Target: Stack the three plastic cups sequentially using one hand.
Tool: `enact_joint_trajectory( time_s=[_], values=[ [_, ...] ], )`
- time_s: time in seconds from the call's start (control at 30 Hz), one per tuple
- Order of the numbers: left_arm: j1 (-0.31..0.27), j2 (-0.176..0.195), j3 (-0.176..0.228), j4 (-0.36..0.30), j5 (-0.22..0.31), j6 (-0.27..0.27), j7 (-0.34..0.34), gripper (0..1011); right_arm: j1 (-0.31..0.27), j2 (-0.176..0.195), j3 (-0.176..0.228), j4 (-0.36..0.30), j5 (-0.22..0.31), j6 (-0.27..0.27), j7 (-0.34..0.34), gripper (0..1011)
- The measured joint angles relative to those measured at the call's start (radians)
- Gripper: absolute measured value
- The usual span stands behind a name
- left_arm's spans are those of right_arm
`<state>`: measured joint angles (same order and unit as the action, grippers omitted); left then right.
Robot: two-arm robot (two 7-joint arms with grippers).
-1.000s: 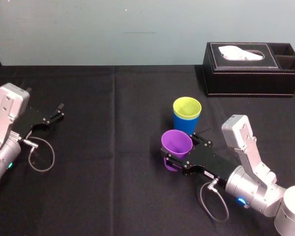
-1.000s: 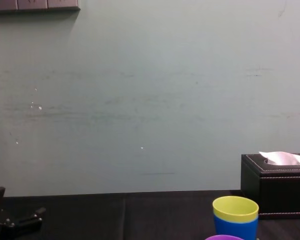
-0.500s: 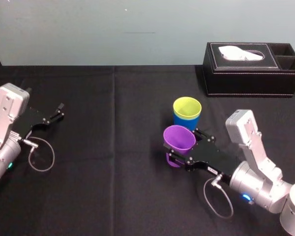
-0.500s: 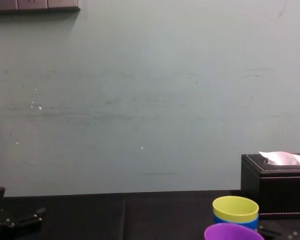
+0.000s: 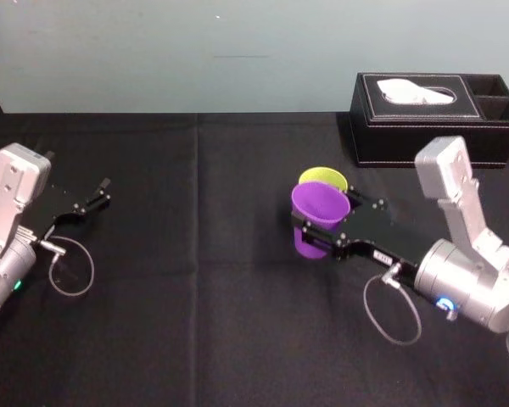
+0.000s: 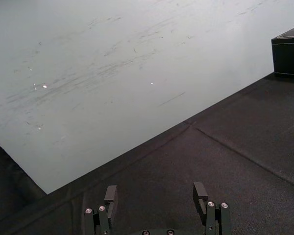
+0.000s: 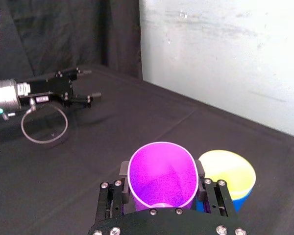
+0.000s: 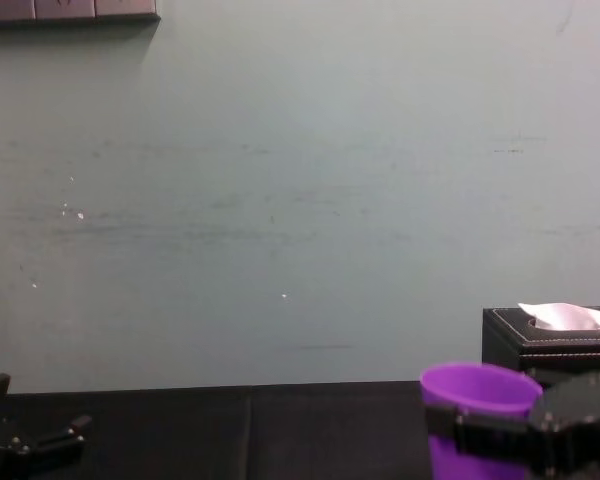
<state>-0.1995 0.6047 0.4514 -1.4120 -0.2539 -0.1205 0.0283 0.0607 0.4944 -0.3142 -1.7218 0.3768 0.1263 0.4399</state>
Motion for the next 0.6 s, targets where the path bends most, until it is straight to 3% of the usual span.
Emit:
enact_joint_trajectory(
  time_s=[0.3,0.6],
  values=[
    [0.000,0.000,0.000,0.000,0.000,0.000,0.000,1011,0.051,0.033,0.011,-0.039,0.032,0.040,-0.009,731],
    [0.000,0.000,0.000,0.000,0.000,0.000,0.000,1012,0.107,0.041,0.014,-0.022,0.047,0.031,-0.014,731]
  ],
)
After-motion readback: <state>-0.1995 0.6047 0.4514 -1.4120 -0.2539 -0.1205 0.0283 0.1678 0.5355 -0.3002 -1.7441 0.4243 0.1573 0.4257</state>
